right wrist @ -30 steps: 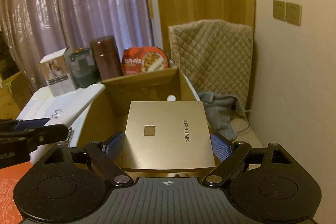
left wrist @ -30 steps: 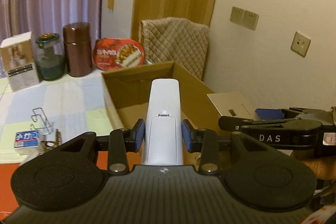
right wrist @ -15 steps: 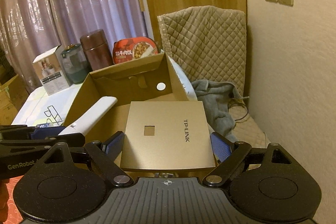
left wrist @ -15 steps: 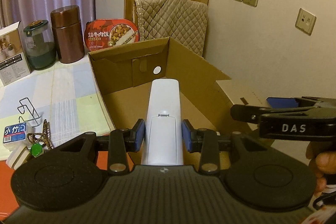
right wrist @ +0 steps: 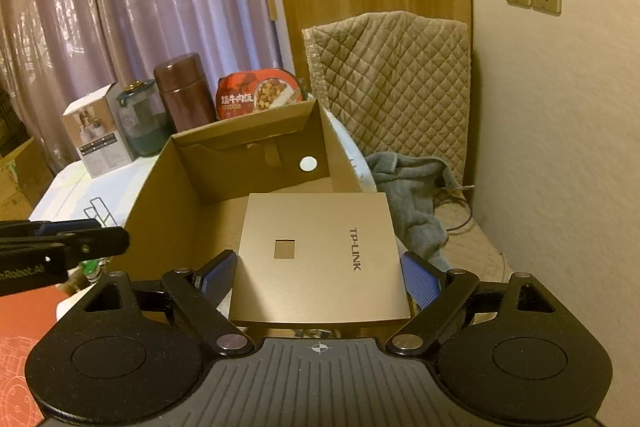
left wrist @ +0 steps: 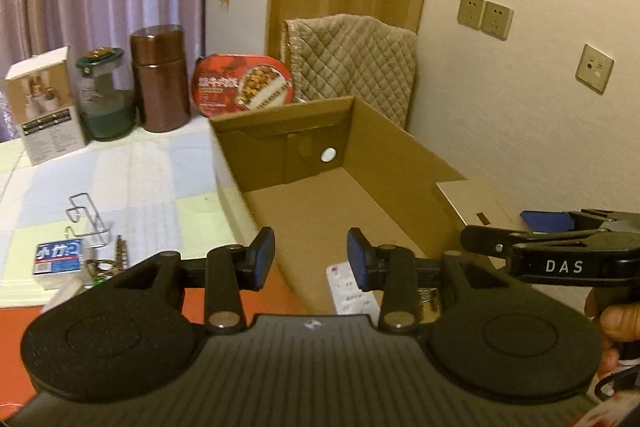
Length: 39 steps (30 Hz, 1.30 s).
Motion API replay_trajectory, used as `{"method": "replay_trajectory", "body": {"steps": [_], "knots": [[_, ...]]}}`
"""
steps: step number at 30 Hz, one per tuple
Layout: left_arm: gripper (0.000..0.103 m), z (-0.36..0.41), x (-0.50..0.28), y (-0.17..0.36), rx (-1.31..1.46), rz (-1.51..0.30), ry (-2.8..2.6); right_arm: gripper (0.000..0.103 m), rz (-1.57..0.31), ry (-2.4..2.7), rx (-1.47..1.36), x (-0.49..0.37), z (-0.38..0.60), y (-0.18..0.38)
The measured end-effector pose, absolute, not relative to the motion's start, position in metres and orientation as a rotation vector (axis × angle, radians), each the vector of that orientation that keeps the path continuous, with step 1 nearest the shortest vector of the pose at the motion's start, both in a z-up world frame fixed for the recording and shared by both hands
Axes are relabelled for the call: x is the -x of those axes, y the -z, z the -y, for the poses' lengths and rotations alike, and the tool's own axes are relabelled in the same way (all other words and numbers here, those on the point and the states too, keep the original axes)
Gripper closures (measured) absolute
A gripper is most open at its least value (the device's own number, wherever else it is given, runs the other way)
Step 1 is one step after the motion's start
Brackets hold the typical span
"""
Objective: Organize rigid objects
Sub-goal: 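Open both tools to release the power bank and router panel into the box, then return both tools to the mat and grasp the second white power bank with the left tool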
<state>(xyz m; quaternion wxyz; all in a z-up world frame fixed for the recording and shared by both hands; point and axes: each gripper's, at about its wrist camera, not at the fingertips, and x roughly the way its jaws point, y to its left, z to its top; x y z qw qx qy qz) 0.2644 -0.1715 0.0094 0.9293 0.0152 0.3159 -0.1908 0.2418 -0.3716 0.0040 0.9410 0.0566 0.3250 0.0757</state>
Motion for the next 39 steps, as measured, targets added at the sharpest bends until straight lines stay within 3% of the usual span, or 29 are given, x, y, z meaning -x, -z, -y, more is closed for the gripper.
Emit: {"method": "replay_trajectory", "body": {"steps": [22, 39], "knots": [[0.069, 0.124, -0.249, -0.016, -0.005, -0.645, 0.335, 0.018, -0.735, -0.16, -0.134, -0.246, 0.348, 0.006], [0.057, 0.033, -0.216, -0.035, 0.021, -0.623, 0.211, 0.017, -0.578, -0.213, -0.146, -0.21, 0.314, -0.061]]}}
